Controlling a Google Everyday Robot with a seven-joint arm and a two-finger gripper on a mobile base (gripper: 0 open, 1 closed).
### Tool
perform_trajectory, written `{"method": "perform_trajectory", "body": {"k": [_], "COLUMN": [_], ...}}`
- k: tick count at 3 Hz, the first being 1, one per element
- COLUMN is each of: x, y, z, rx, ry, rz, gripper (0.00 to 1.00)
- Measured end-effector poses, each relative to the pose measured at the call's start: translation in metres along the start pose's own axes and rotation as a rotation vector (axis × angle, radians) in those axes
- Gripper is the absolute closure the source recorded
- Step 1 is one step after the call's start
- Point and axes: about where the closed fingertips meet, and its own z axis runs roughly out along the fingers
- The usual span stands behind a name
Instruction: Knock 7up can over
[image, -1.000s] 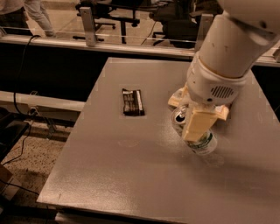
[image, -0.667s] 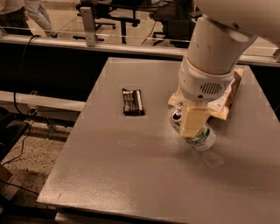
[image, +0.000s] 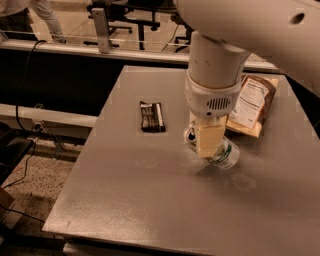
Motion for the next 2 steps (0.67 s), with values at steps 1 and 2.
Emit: {"method": "perform_trajectory", "body": {"k": [1, 2], "x": [-0.0067, -0.0108], "y": [0.0006, 0.0022], "z": [0.0070, 0.0114], "rx": [-0.010, -0.016], "ry": [0.030, 0.043], "rz": [-0.034, -0.055], "gripper": [0.40, 0.17]}}
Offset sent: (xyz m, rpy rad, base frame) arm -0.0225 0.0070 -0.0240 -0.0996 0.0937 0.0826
